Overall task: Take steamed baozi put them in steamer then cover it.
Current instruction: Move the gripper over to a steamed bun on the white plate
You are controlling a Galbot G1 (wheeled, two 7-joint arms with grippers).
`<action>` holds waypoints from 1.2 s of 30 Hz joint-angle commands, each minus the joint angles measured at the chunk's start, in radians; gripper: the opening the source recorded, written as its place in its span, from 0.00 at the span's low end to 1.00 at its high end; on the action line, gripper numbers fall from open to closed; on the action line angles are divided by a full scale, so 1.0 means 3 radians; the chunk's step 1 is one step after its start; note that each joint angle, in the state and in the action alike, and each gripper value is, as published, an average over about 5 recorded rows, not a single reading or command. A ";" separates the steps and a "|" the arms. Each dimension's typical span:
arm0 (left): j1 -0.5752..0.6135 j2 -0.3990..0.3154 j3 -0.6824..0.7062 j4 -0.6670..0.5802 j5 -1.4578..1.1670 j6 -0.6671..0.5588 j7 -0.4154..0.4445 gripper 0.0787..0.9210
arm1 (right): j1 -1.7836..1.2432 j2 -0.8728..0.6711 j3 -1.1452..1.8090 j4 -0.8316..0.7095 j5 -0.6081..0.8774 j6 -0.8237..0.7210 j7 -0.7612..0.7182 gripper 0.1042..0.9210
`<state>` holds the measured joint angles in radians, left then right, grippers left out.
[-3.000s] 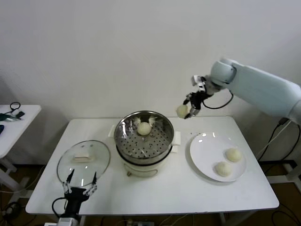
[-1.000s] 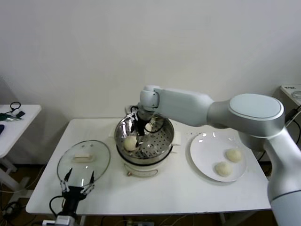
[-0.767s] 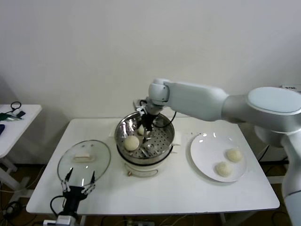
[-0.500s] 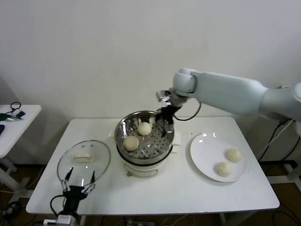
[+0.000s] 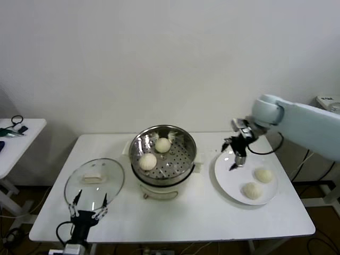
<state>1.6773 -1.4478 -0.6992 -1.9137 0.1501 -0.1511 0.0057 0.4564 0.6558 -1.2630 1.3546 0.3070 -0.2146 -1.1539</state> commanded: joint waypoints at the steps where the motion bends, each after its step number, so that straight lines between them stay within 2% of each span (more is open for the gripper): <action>1: 0.0053 -0.0025 -0.0001 -0.0046 0.0031 -0.0009 -0.0005 0.88 | -0.0975 -0.0522 0.0670 -0.0096 -0.0796 0.0147 -0.0074 0.88; 14: 0.0072 -0.0052 -0.0044 -0.0070 0.0032 0.0016 -0.0014 0.88 | -0.1379 -0.0269 0.0909 -0.0501 -0.1134 0.0277 -0.0036 0.88; 36: 0.0027 -0.0028 -0.0060 0.0069 0.0021 0.0003 -0.0021 0.88 | -0.1305 0.0200 0.0797 -0.0816 -0.1130 0.0299 -0.0019 0.88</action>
<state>1.6879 -1.4569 -0.7174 -1.8990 0.1574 -0.1489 -0.0004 0.0721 0.6801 -1.0202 1.1371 -0.0183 -0.1290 -1.1588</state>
